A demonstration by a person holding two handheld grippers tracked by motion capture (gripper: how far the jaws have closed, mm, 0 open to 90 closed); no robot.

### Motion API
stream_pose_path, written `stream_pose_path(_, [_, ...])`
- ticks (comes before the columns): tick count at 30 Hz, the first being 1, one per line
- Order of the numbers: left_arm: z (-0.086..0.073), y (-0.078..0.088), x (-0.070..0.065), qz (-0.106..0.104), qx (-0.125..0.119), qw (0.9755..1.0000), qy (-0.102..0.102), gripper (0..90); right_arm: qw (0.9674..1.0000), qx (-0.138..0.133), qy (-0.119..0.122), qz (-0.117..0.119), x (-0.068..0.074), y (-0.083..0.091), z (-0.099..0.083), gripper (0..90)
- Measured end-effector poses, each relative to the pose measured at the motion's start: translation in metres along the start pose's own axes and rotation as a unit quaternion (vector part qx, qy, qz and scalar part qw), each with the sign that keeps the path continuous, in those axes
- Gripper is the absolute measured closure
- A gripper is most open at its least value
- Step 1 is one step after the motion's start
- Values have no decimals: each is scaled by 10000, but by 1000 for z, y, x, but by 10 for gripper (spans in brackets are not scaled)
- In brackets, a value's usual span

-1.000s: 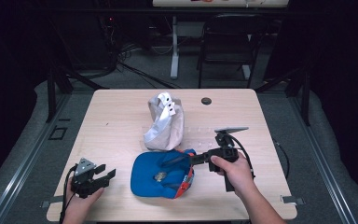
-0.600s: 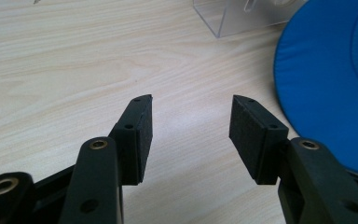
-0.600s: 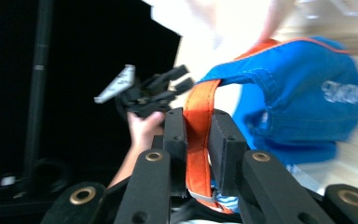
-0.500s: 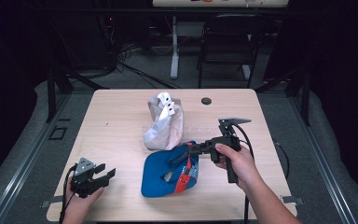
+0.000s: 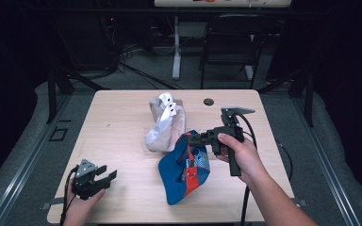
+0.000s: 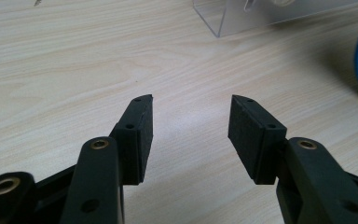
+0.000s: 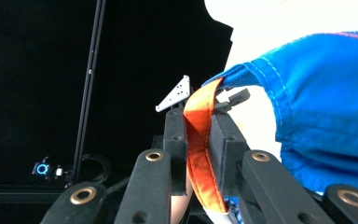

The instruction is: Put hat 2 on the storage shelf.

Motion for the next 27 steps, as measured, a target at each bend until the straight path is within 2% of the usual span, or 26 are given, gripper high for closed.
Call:
stream_pose_path(14, [0, -1, 0, -4, -16, 10000, -11, 503, 9995, -302, -39, -75, 10, 28, 5, 785])
stream_pose_path(19, [0, -1, -1, 0, -20, 10000, -2, 503, 9990, -442, -21, -83, 18, 38, 8, 785])
stream_pose_path(21, [0, 0, -1, -11, 66, 10000, -26, 503, 9987, -495, 1, -88, 20, 42, 10, 784])
stream_pose_path(27, [0, -2, -3, -17, 14, 10000, -34, 502, 9981, -602, -56, -95, 23, 51, 13, 785])
Point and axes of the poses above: each handheld gripper's, and its own axes: y roughly backward along the jaws, z roughly out of its top, x roughly to its left, the point moved 1 cm from there along -y, roughly forward along the jaws, and after that the axes turned 1 degree about z, right-handed, at the moved point
